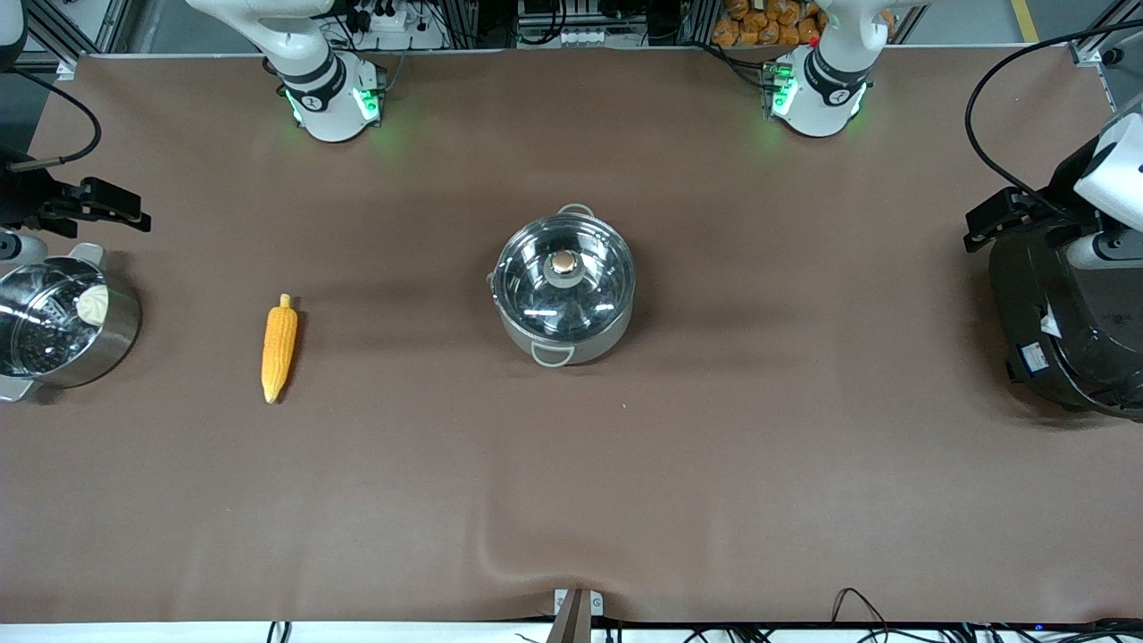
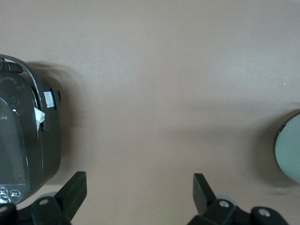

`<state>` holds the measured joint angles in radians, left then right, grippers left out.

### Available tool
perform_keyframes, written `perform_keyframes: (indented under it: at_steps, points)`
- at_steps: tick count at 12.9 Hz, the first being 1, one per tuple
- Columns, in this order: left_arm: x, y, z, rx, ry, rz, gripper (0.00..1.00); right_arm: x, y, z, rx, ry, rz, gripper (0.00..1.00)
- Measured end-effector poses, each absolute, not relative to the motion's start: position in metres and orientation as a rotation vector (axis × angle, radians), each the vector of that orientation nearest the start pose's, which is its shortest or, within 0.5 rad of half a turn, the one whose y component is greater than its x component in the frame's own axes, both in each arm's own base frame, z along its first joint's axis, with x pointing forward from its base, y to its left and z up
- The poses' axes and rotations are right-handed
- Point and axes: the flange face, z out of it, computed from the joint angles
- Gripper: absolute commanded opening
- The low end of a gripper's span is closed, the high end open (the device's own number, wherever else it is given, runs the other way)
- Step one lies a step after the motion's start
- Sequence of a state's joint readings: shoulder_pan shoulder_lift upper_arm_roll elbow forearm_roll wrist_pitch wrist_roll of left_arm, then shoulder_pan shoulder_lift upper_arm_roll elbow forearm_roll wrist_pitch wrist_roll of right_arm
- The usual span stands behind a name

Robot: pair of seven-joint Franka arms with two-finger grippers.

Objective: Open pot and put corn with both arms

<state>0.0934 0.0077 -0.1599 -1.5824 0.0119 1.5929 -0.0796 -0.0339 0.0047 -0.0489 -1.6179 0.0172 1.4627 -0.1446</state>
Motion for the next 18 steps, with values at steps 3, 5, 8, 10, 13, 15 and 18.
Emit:
perform_keyframes:
  at_steps: [3,5,8,10,13,15,18]
  points:
    - [0.558,-0.036,0.618,-3.131,-0.020,-0.012,1.00,0.540,-0.043,0.591,-3.096,-0.096,0.244,1.00]
    - [0.558,-0.037,0.624,-3.132,-0.017,-0.034,1.00,0.540,-0.043,0.591,-3.096,-0.096,0.244,1.00]
    - [0.558,-0.046,0.626,-3.133,-0.040,-0.043,1.00,0.540,-0.043,0.591,-3.095,-0.095,0.244,1.00]
    - [0.556,-0.083,0.626,-3.137,-0.093,-0.049,1.00,0.540,-0.044,0.591,-3.095,-0.092,0.245,1.00]
    - [0.554,-0.175,0.608,-3.162,-0.193,-0.019,1.00,0.540,-0.044,0.590,-3.094,-0.094,0.250,1.00]
    - [0.556,-0.245,0.580,-3.186,-0.219,0.014,1.00,0.541,-0.038,0.589,-3.093,-0.112,0.251,1.00]
    - [0.542,-0.342,0.535,-3.197,-0.272,0.092,1.00,0.544,0.011,0.603,-3.097,-0.251,0.194,1.00]
